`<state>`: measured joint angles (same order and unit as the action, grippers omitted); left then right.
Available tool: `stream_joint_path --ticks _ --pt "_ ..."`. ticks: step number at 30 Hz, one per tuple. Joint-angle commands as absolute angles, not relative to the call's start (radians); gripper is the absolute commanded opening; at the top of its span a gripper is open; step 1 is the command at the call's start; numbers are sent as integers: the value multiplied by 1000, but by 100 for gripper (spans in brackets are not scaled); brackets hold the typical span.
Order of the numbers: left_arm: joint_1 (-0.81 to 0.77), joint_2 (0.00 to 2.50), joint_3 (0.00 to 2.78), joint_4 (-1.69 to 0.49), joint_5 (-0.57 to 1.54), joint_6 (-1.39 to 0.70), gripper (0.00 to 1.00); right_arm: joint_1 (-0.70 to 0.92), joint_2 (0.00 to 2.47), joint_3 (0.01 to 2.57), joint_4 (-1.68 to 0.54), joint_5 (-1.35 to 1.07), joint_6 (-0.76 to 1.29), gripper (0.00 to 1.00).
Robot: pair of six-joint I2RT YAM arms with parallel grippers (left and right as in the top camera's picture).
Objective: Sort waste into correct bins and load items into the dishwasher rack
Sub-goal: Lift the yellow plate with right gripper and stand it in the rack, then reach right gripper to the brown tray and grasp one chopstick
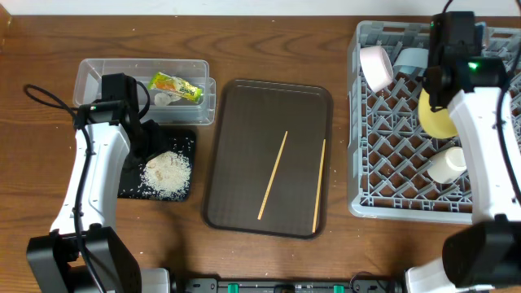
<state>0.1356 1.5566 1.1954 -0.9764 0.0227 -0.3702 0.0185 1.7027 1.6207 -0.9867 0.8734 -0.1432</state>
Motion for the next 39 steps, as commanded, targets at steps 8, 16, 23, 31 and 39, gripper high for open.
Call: stream_joint_path --ticks 8,16,23,31,39 --pt "138 1545 1199 -980 15 -379 64 59 1821 1613 -987 772 13 8" --pt "138 1545 1199 -983 15 -379 64 63 1747 1618 -968 721 224 71" --pt "138 1545 1199 -982 15 -379 64 80 1574 1620 -928 222 224 72" --pt "138 1545 1199 -982 14 -379 64 221 1586 1619 -1042 -159 281 70" --pt "138 1545 1199 -983 14 -379 64 431 1732 1615 -1156 -102 345 69"
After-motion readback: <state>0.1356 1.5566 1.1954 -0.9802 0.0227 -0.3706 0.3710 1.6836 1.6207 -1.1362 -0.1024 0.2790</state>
